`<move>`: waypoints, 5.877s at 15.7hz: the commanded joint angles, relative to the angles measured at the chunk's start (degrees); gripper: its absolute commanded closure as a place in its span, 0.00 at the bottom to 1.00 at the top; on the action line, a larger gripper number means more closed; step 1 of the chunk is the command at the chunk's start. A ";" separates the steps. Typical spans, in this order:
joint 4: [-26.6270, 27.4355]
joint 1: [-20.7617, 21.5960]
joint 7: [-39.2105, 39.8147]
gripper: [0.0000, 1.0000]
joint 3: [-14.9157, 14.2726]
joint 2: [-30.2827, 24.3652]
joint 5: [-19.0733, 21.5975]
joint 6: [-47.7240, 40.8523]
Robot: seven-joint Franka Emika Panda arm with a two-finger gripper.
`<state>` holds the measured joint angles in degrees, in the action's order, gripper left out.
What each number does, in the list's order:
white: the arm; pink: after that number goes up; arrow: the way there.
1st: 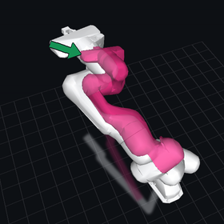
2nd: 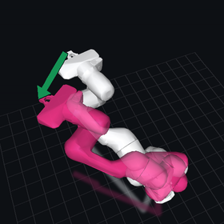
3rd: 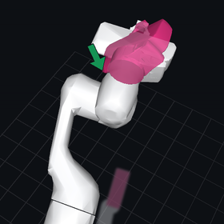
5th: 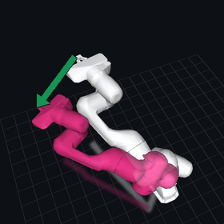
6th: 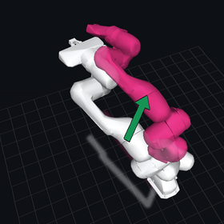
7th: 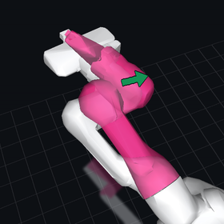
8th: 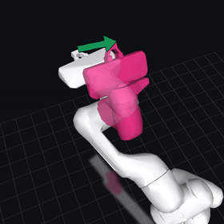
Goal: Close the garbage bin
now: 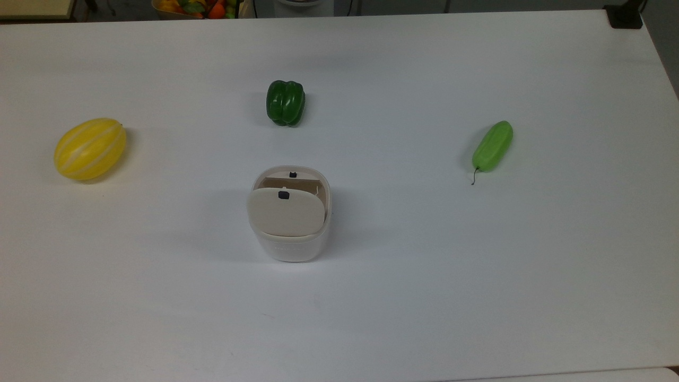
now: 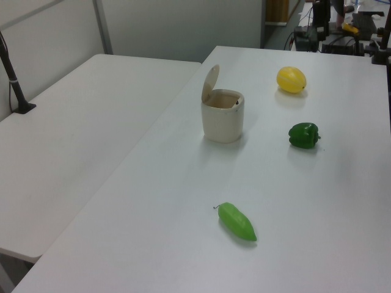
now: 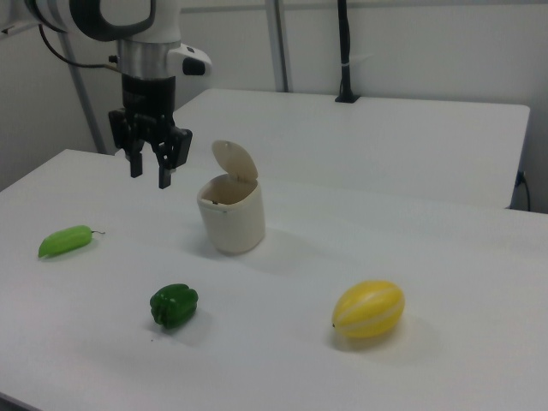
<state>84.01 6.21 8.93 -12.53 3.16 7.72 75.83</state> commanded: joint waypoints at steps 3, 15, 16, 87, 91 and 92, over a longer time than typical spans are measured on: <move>0.54 0.64 -0.93 0.98 0.05 2.28 0.98 11.78; 0.54 3.02 -0.93 1.00 0.57 8.79 8.10 40.95; 0.45 3.45 -0.84 1.00 0.66 9.23 8.45 43.15; 12.47 2.22 -8.39 0.00 0.75 -7.99 -6.31 9.07; 15.74 2.23 -10.78 0.00 1.28 -10.81 -6.31 10.22; 15.57 2.14 -10.78 0.00 1.28 -10.81 -6.31 9.87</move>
<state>95.62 7.80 0.02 -11.55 -4.28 2.77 84.27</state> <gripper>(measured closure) 0.000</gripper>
